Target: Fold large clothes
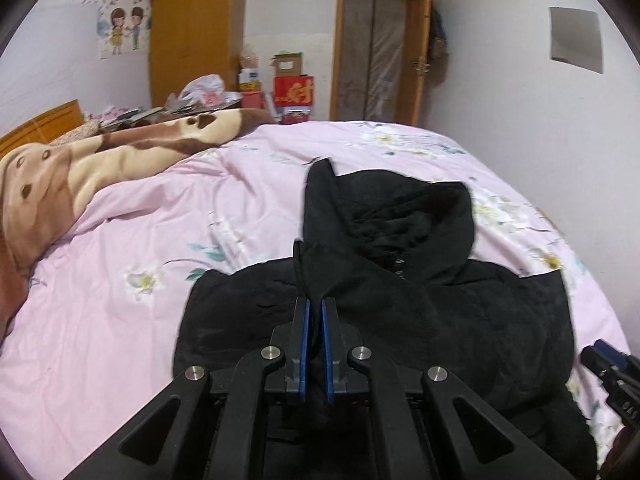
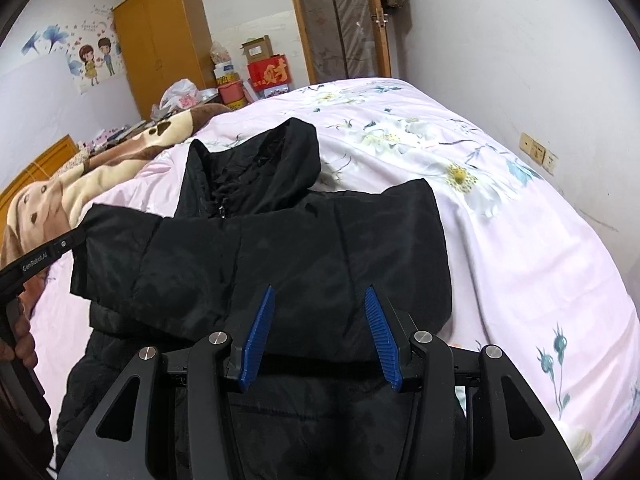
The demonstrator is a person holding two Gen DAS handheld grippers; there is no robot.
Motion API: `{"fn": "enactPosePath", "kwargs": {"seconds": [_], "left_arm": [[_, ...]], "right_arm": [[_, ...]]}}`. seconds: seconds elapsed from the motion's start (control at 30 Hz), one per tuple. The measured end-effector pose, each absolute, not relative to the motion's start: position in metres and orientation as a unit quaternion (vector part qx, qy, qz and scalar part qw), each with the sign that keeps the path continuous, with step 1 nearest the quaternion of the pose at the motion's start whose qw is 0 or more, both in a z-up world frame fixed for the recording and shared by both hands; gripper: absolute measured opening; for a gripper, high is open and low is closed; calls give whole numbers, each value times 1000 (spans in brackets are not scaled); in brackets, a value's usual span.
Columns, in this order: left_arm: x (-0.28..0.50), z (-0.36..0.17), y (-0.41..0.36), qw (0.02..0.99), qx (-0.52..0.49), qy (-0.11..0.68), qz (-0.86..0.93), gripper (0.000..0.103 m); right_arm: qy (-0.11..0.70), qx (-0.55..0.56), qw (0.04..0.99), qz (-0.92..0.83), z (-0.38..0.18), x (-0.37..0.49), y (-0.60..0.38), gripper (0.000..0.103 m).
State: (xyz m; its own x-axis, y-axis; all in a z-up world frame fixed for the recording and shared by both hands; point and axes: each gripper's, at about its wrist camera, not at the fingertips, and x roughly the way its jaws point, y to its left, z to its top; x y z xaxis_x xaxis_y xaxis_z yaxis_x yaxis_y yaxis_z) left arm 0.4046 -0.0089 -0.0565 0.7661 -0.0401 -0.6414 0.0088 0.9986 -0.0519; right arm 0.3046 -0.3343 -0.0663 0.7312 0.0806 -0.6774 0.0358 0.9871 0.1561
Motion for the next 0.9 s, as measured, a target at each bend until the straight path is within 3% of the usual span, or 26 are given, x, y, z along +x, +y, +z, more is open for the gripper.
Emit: {"fn": "enactPosePath", "kwargs": {"seconds": [0.3, 0.4, 0.9], "left_arm": [[421, -108, 19, 917, -12, 397, 25, 4], [423, -117, 18, 912, -21, 409, 19, 4], [445, -170, -8, 883, 28, 468, 15, 6]], "right_arm": [[394, 30, 919, 3, -90, 331, -319, 49], [404, 34, 914, -4, -101, 339, -322, 61], [444, -6, 896, -3, -145, 368, -316, 63]]}}
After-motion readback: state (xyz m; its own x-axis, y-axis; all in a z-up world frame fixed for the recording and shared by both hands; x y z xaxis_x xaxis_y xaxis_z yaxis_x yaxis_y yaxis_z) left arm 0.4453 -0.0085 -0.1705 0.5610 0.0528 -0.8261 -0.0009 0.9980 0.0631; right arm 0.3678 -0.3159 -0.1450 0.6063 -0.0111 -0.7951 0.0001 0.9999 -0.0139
